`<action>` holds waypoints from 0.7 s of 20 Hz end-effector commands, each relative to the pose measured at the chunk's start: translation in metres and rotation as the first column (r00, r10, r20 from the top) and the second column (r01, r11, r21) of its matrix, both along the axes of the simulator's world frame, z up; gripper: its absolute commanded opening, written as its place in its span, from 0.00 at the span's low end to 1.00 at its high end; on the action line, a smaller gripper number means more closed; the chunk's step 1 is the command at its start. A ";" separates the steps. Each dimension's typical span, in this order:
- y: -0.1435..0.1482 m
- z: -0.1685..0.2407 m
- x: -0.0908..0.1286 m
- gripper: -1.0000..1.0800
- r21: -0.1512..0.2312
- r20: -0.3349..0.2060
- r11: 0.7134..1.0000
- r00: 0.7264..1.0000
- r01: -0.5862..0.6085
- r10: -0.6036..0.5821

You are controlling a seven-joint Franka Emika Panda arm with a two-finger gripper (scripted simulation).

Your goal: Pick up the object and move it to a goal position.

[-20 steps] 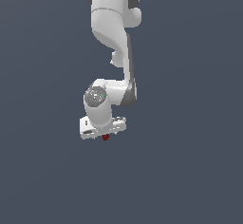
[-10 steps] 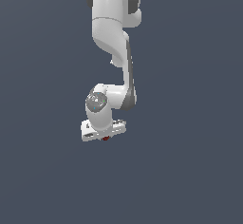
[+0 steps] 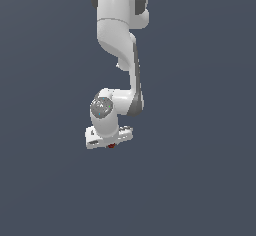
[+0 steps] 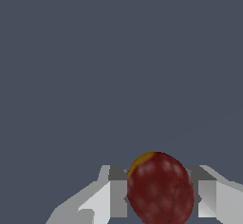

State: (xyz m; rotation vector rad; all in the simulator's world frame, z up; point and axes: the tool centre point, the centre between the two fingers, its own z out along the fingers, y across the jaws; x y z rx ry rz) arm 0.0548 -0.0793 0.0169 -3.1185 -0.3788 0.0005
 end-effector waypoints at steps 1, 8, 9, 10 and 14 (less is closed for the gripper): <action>0.000 0.001 0.000 0.00 0.000 0.000 1.000 1.000 0.000 0.000; -0.001 0.026 0.009 0.00 0.000 0.000 1.000 1.000 0.000 0.000; -0.001 0.032 0.011 0.00 0.000 0.000 1.000 1.000 0.000 0.000; -0.002 0.038 0.013 0.00 0.000 0.000 1.000 1.000 0.000 0.000; -0.003 0.068 0.024 0.00 0.000 0.000 1.000 1.000 0.000 0.000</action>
